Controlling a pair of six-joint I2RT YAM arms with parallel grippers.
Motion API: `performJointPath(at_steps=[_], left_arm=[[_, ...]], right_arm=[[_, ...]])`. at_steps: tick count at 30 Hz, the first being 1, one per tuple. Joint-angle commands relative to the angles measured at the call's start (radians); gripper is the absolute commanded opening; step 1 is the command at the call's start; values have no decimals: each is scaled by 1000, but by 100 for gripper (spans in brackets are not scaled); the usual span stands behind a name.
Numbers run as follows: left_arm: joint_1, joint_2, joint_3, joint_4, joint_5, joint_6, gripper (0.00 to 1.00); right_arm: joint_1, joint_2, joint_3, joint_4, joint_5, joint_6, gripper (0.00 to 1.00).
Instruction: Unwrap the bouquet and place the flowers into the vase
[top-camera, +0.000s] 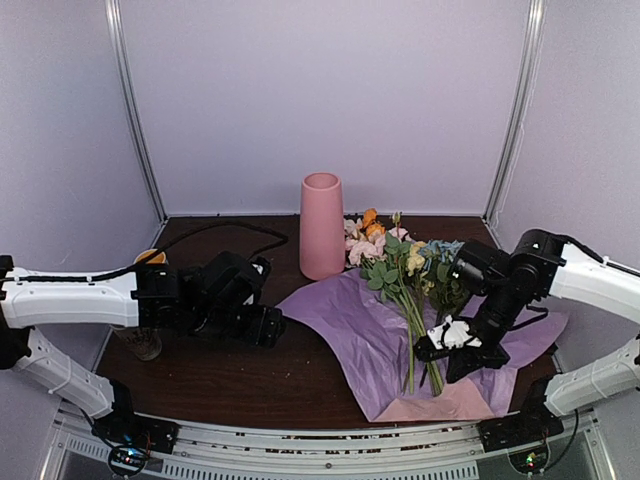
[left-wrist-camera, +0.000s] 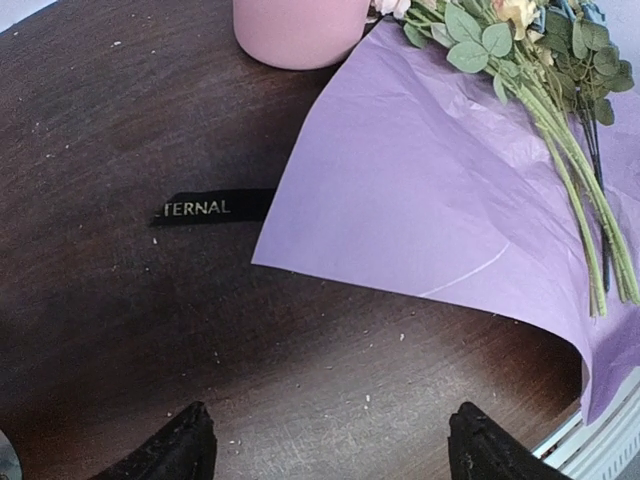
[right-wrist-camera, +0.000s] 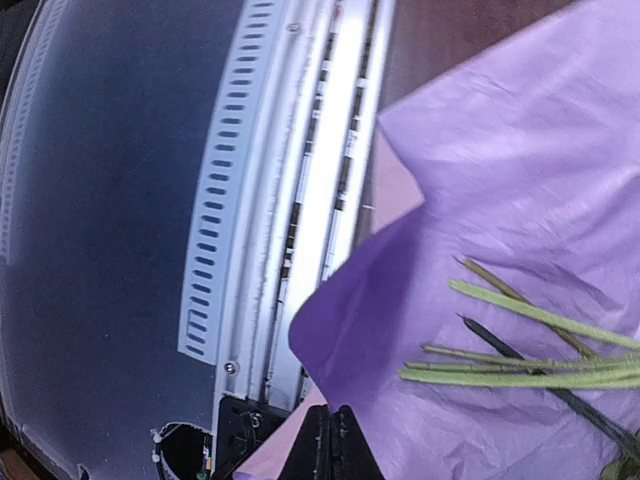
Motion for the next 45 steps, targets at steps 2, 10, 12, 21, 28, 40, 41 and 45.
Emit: performJointPath(at_steps=[2,10,12,21,28,40,41,45], left_arm=[[13,44,92,-63,-51,15,82],[19,88,208,-89,-96,34,83],[25,112,240,-86,-105,53,83],[28,359,498,-8,-15,316,82],[28,585,662,33,178,423,79],[27,756,597,37,369,608,66],[27,778,602,15,360,620,65],[27,796,538,29,315,647,64]], right_arm=[[230,-1,11,-1,22,71,0],[601,101,13,9,49,97,5],[682,148,7,22,47,97,9],[677,62,117,-30,138,48,36],[100,-91,189,-103,90,-165,36],[-731,39,-172,204,279,-193,35],[-753,73,-190,230,308,-196,35],[-818,208,-219,353,381,-185,34]])
